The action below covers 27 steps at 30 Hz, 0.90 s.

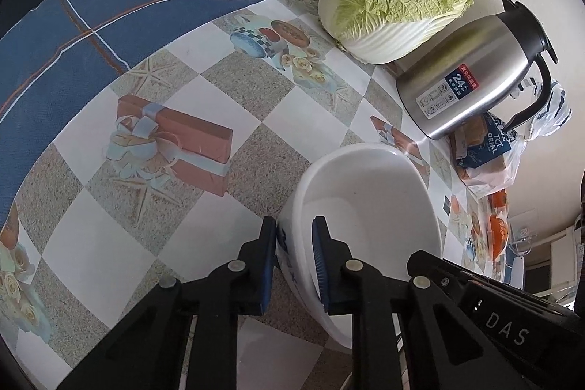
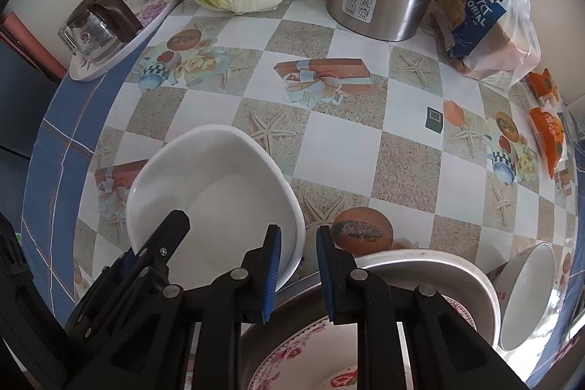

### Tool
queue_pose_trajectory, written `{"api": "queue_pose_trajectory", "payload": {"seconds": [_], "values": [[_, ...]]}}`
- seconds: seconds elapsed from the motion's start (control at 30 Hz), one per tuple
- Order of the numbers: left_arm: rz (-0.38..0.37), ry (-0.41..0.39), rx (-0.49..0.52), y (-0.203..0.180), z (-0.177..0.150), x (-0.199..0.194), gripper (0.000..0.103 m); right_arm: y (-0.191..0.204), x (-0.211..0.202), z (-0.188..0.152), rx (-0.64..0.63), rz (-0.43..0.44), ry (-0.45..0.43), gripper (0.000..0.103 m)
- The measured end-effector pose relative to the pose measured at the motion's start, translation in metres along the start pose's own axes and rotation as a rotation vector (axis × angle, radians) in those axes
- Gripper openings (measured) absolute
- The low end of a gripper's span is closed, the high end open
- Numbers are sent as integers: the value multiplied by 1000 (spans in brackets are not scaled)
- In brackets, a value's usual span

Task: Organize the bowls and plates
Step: 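Close both grippers on the white square bowl's rim, then lift the white square bowl with both grippers and carry it over the basin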

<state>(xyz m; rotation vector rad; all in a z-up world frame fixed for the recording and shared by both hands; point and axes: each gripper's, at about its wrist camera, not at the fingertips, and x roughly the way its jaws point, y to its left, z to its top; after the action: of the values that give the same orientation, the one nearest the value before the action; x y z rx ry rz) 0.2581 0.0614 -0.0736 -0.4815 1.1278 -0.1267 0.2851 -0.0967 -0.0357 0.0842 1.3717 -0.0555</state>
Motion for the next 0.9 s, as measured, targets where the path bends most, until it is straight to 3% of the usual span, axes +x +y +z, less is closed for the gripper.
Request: {"api": "queue_pose_trajectory", "payload": {"seconds": [0.07,0.37,0.67,0.9], "values": [[5,1,4,0,0,-1,20,3,0,0,-9,12,0,18],[3,-5,10,1,2,-13,19,8,-13,-3,-16,29,-21,17],[60,-101,80,-20,-2,-65,19,9,-51,-17,-30,66,-68,18],[21,-134,110,-33,-13,-98,19,2,-92,-36,-25,76,-125,18]]}}
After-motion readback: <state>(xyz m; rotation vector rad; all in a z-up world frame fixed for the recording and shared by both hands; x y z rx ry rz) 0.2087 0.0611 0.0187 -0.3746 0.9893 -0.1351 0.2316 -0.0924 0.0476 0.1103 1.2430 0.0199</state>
